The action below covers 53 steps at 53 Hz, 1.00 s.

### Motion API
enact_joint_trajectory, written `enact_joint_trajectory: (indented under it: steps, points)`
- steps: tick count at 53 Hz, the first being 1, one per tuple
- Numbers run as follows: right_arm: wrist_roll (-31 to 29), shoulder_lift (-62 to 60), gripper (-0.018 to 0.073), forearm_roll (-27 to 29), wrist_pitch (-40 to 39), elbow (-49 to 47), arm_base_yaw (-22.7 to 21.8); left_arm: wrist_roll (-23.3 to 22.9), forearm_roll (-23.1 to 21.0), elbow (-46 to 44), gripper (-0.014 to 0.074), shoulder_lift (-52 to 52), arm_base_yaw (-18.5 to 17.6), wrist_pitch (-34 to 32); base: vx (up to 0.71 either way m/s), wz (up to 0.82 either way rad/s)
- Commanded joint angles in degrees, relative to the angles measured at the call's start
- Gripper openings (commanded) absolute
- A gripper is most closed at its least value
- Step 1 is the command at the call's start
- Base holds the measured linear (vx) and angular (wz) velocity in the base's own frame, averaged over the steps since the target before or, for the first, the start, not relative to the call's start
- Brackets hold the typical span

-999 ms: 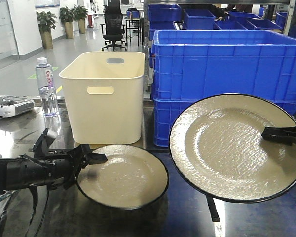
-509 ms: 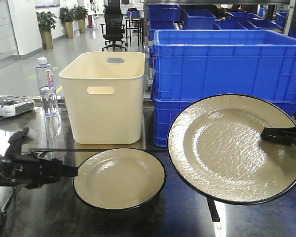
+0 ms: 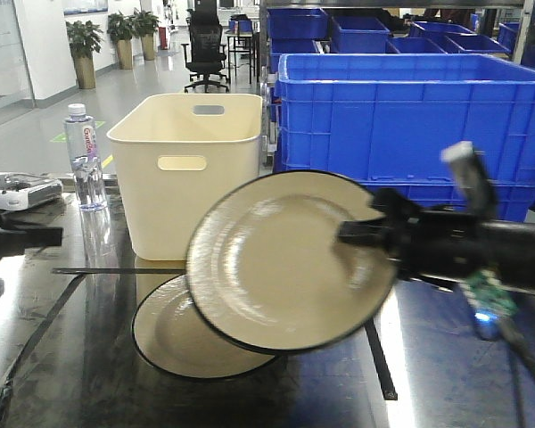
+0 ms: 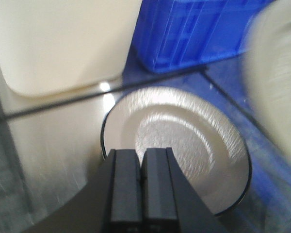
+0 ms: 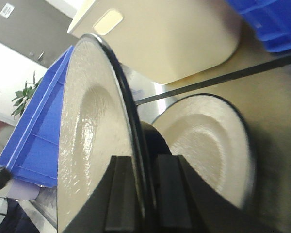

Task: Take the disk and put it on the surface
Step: 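Lower the right-held plate onto the first plate and release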

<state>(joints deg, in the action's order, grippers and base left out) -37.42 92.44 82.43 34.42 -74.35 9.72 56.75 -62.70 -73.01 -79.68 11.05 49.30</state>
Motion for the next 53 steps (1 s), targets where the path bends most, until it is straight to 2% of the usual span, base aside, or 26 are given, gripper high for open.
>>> enact_joint_trajectory:
  steps: [1,10,15,21,29,35,40,48,53]
  points:
    - [0.09,2.36,-0.0009,5.80,-2.68,-7.01,3.23,-0.03,-3.16,-1.97,-0.0008,3.61,0.40,-1.35,0.00,0.00]
    - [0.24,11.72,-0.0003,5.71,-4.67,-14.57,6.19,-0.14,-3.30,-1.97,-0.0006,4.11,0.40,0.07,0.00,0.00]
    - [-0.02,15.18,0.0034,5.57,-6.23,-16.50,6.56,-0.78,-3.30,-1.97,-0.0006,4.11,0.40,0.24,0.00,0.00]
    - [-0.02,17.93,0.0137,5.85,-5.74,-17.13,6.56,-1.08,-3.30,-1.97,-0.0006,4.11,0.40,0.29,0.00,0.00]
    - [-1.31,19.91,0.0379,4.66,-3.56,-17.08,6.56,-1.08,-3.30,-1.97,-0.0006,4.11,0.40,0.35,0.00,0.00]
    - [-8.85,19.81,0.0543,2.82,-4.13,-17.08,6.50,-1.08,-3.30,-1.97,-0.0006,4.11,0.40,0.48,0.00,0.00]
    - [-18.20,18.62,0.0605,1.14,-6.12,-17.08,6.11,-1.08,-3.30,-1.97,-0.0006,4.11,0.40,0.81,0.00,0.00]
    - [-29.95,15.79,0.0600,-2.34,-13.29,-17.08,5.61,-1.08,-3.30,-1.97,-0.0006,4.11,0.40,1.25,0.00,0.00]
    - [-33.16,13.33,0.0581,-6.67,-17.72,-17.08,5.34,-1.08,-3.09,-1.97,-0.0006,4.11,0.40,1.26,0.00,0.00]
